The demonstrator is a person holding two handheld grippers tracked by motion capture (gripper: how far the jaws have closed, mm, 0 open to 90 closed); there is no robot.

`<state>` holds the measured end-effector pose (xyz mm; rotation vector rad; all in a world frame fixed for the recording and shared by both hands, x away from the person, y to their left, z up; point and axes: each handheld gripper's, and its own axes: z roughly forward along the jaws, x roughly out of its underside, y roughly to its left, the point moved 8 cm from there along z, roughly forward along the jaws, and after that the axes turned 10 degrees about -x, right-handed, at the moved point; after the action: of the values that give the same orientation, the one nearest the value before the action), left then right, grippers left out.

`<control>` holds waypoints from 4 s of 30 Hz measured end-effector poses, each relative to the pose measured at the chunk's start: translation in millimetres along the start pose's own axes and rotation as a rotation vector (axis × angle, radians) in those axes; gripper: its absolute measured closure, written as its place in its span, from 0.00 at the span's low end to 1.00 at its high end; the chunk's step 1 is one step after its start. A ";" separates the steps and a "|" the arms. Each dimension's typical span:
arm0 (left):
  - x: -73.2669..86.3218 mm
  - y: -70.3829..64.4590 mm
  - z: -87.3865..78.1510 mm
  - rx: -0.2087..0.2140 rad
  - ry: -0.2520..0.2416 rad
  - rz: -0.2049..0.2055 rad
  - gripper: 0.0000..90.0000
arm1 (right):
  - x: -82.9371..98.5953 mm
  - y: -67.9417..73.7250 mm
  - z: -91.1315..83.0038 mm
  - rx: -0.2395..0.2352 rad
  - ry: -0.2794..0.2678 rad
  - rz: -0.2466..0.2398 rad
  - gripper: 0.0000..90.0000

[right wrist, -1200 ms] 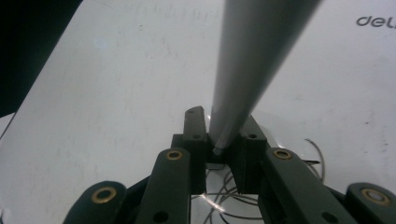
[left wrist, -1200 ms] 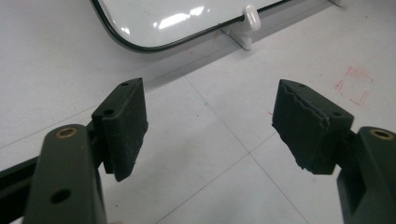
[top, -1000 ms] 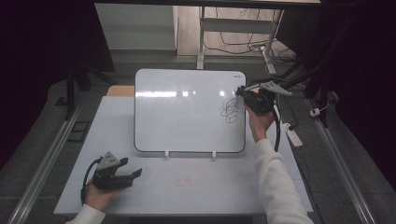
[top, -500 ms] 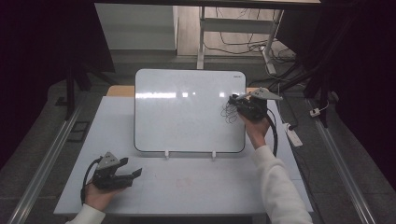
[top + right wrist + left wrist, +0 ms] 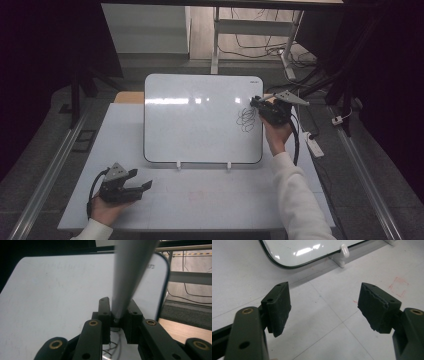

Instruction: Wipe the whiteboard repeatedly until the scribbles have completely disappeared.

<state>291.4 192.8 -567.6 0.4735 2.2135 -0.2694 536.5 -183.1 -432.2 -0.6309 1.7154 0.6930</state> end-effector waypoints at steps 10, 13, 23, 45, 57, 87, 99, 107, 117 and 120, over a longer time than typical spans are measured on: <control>0.5 1.8 -1.0 -0.001 -0.002 -0.003 0.30 | 6.3 14.4 8.4 -0.019 0.022 -0.035 0.87; 0.3 1.7 0.6 0.000 0.003 -0.003 0.30 | 21.7 39.7 17.7 -0.122 0.098 -0.100 0.87; 0.1 0.3 1.0 0.001 0.004 -0.001 0.30 | 23.9 40.4 16.5 -0.118 0.089 -0.074 0.87; 0.0 1.3 1.3 -0.004 0.004 -0.003 0.30 | 44.4 55.0 10.1 -0.193 0.172 -0.142 0.87; 0.4 2.6 -0.2 -0.007 0.001 -0.007 0.30 | 51.4 58.4 4.5 -0.172 0.191 -0.177 0.87; 0.3 2.9 0.2 -0.010 0.002 -0.008 0.30 | 31.3 34.0 1.8 -0.124 0.124 -0.140 0.87; 0.6 3.8 -1.4 -0.012 -0.003 -0.009 0.30 | 33.2 31.8 -1.3 -0.123 0.136 -0.157 0.87; 0.0 1.5 0.1 -0.010 0.002 -0.002 0.30 | 33.0 27.0 -6.7 -0.095 0.097 -0.104 0.87; 0.4 2.5 0.5 -0.011 0.003 -0.004 0.30 | 27.1 24.0 -4.8 -0.075 0.078 -0.107 0.87; 0.6 2.9 0.5 -0.012 0.003 -0.004 0.30 | 37.1 43.2 3.7 -0.124 0.147 -0.210 0.87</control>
<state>292.6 195.4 -568.5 0.4638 2.2184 -0.2578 499.3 -153.1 -463.4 -0.9537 1.7188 0.6194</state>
